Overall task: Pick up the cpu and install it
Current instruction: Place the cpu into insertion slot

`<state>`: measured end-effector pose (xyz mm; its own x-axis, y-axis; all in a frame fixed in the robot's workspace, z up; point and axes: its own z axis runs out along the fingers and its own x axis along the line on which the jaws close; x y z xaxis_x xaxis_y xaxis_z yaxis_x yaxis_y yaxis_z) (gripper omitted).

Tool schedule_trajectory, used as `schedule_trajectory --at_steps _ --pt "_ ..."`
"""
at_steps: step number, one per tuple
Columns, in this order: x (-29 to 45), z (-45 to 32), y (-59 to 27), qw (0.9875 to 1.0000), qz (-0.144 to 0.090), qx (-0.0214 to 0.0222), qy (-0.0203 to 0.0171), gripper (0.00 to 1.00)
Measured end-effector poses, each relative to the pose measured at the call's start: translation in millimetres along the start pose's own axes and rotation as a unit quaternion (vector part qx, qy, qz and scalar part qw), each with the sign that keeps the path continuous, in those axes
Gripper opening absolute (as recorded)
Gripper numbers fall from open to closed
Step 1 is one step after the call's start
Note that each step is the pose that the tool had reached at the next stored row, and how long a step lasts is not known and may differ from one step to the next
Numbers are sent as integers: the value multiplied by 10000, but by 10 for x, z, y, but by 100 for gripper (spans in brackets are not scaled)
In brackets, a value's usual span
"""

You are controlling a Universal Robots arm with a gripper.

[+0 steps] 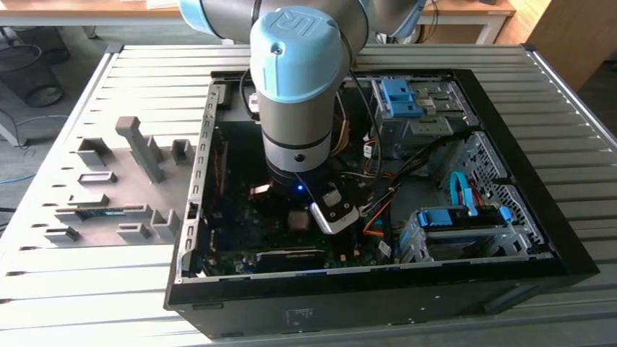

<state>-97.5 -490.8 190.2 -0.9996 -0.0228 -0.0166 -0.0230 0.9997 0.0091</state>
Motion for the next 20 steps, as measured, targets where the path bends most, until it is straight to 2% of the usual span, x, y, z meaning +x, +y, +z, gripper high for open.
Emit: schedule_trajectory --at_steps 1,10,14,20 --pt "0 0 0 10000 0 0 0 55" --pt "-1 0 0 10000 -14 4 0 55" --pt "50 2 2 10000 -16 6 -2 55" --pt "33 14 1 10000 -16 16 1 55"
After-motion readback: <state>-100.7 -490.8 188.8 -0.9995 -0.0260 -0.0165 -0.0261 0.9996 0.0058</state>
